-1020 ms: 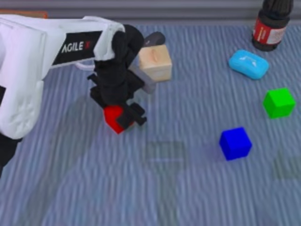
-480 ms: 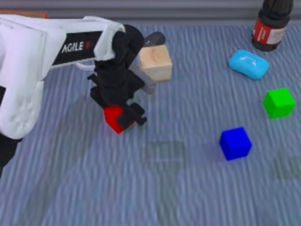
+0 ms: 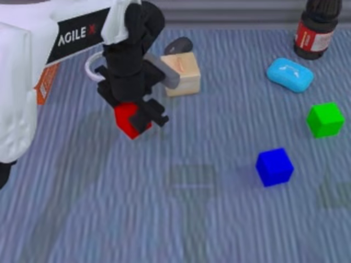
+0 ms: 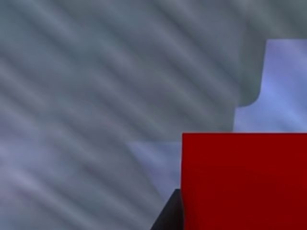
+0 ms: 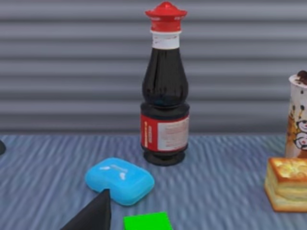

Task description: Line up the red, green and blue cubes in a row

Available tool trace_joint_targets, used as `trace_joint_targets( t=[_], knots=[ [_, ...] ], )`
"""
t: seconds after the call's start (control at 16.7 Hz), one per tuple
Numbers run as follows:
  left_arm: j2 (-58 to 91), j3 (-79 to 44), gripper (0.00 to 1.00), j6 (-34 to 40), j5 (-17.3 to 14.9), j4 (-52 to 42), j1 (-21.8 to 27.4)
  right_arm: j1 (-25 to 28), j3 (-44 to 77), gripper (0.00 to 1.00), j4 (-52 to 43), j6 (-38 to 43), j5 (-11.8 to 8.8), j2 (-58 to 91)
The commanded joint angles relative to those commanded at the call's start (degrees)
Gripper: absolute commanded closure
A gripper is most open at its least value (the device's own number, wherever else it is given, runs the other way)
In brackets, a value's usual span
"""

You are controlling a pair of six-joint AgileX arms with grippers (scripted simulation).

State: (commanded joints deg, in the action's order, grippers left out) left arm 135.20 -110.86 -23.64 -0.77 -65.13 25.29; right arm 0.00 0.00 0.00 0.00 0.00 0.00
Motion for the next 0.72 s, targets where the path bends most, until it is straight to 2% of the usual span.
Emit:
trace_joint_targets(
  t=[0.42,0.72],
  knots=[
    [-1.7,-0.4,1.00,-0.9,0.0,-1.4,0.5,0.0,0.0,0.00,0.0,0.0,0.0,0.0],
    [-10.7,11.6,1.00,-10.8,-0.1,1.7,4.3,0.0,0.0,0.00,0.0,0.0,0.0,0.0]
  ],
)
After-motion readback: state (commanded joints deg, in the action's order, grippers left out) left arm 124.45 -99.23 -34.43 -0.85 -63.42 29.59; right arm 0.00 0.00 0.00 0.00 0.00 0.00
